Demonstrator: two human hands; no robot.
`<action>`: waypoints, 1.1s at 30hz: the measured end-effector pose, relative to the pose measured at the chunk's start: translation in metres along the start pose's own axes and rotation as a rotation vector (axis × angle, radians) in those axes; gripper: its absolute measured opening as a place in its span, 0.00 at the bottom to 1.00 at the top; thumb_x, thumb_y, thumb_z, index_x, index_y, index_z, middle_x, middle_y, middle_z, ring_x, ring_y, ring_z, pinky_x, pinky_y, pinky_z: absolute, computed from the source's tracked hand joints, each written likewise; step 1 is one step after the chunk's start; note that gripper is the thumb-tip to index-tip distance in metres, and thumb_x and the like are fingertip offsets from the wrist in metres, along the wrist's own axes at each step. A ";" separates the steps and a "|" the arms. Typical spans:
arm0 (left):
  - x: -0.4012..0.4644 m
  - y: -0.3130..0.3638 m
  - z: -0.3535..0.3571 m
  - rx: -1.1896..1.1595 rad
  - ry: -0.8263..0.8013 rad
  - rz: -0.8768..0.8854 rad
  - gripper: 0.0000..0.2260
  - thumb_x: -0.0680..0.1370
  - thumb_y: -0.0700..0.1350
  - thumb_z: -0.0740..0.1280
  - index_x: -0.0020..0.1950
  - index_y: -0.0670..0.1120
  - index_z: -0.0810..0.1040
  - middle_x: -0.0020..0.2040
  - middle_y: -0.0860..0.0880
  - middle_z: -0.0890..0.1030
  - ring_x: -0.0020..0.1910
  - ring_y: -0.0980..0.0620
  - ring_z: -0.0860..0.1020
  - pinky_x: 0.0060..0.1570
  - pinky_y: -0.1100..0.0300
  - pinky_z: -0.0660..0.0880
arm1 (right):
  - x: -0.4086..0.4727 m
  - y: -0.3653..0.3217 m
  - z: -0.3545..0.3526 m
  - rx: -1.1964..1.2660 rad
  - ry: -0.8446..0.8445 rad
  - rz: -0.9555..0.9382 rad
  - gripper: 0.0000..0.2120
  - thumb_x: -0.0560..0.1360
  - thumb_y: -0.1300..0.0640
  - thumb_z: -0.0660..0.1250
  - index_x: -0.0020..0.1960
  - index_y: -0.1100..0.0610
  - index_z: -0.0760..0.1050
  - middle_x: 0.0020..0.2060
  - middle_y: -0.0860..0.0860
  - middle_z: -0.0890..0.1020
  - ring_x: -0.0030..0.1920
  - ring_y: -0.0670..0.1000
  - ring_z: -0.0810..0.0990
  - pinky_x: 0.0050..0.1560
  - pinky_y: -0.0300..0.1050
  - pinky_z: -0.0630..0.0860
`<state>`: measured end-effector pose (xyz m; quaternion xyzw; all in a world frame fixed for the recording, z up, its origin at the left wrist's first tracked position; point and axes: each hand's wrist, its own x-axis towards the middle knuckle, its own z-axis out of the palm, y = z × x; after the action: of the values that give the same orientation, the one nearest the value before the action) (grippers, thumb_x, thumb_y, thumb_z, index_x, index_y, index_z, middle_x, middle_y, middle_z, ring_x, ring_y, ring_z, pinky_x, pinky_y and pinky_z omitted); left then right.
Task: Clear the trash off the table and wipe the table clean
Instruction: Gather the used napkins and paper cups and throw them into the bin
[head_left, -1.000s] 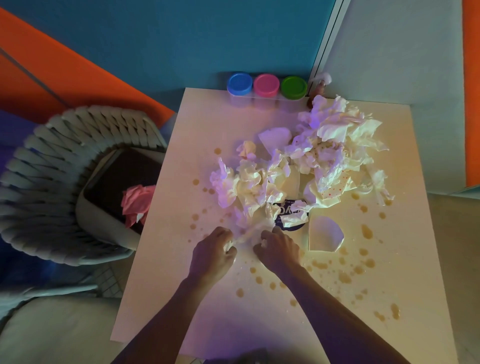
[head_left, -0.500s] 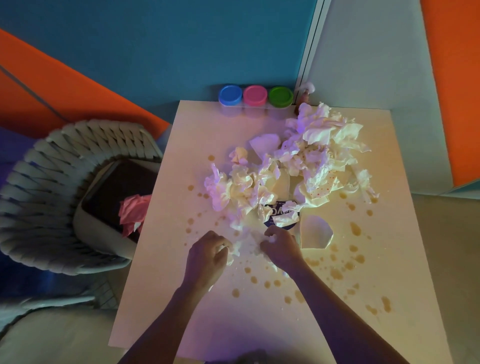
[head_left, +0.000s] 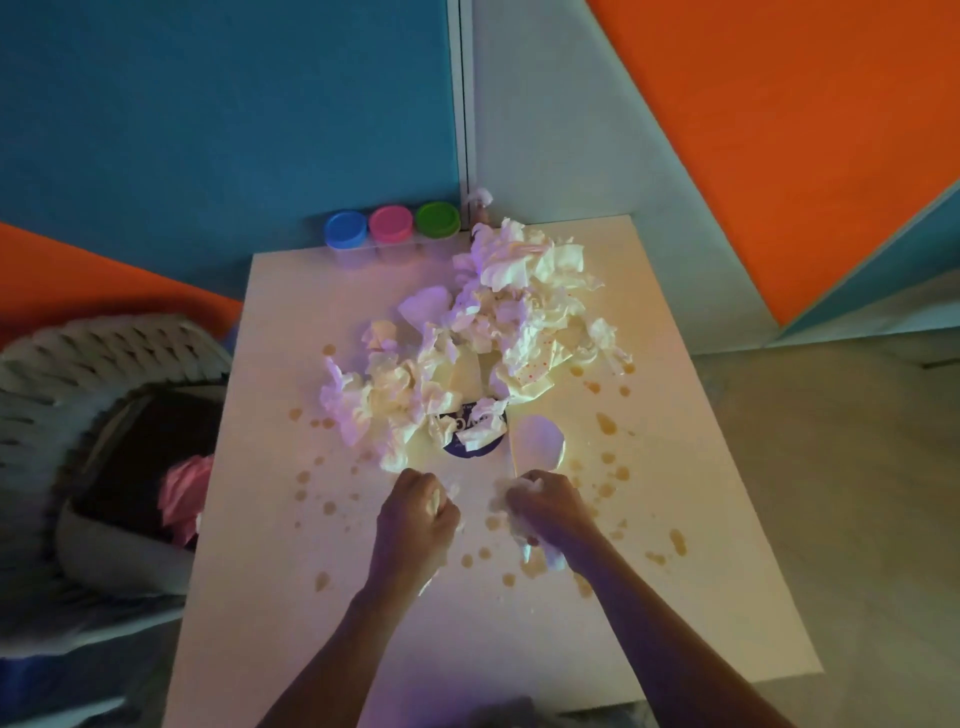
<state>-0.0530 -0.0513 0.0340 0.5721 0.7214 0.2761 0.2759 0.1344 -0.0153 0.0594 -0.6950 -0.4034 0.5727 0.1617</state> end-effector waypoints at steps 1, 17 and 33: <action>-0.003 0.010 0.006 -0.018 -0.002 0.022 0.16 0.69 0.35 0.72 0.34 0.48 0.65 0.36 0.52 0.70 0.35 0.52 0.72 0.33 0.67 0.66 | -0.005 0.005 -0.009 -0.018 0.001 0.002 0.07 0.69 0.53 0.68 0.39 0.57 0.81 0.30 0.51 0.83 0.26 0.49 0.76 0.31 0.41 0.73; -0.089 0.145 0.106 0.019 -0.042 0.290 0.11 0.75 0.35 0.71 0.36 0.44 0.72 0.33 0.49 0.79 0.32 0.53 0.76 0.37 0.65 0.77 | -0.089 0.105 -0.153 0.221 0.123 -0.021 0.08 0.69 0.63 0.66 0.45 0.56 0.82 0.30 0.53 0.83 0.23 0.48 0.75 0.24 0.37 0.71; -0.140 0.272 0.206 -0.082 -0.148 0.491 0.09 0.76 0.50 0.68 0.37 0.52 0.73 0.33 0.61 0.77 0.34 0.62 0.78 0.31 0.74 0.70 | -0.130 0.191 -0.276 0.241 0.341 -0.079 0.11 0.72 0.50 0.64 0.38 0.53 0.83 0.33 0.45 0.85 0.38 0.49 0.84 0.46 0.51 0.84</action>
<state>0.3036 -0.1186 0.0964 0.7369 0.5270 0.3212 0.2759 0.4593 -0.1660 0.0953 -0.7412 -0.3258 0.4840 0.3321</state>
